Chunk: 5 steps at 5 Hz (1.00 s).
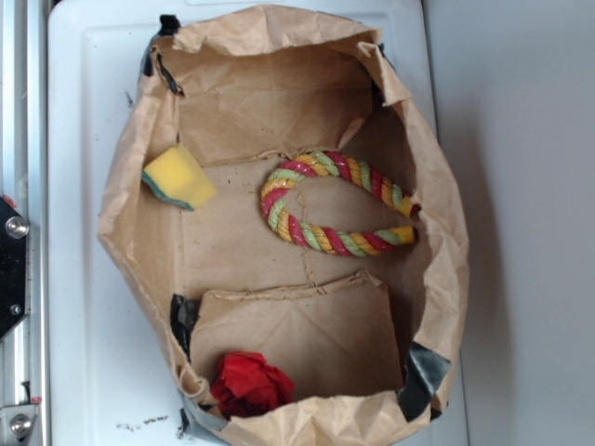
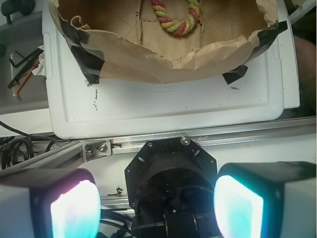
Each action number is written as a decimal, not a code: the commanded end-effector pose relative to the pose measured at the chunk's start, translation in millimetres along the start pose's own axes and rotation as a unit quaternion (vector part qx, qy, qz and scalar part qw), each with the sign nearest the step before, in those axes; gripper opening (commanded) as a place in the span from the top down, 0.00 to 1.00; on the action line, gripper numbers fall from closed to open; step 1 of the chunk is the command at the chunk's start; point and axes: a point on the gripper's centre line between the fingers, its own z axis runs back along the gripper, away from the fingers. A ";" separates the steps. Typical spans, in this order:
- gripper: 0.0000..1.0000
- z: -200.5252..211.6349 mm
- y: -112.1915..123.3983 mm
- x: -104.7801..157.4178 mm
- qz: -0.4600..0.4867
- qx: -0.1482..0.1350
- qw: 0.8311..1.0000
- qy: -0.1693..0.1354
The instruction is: Grab the multicolored rope.
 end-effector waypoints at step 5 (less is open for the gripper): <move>0.00 -56.8 26.7 141.4 0.009 0.051 0.997 -0.060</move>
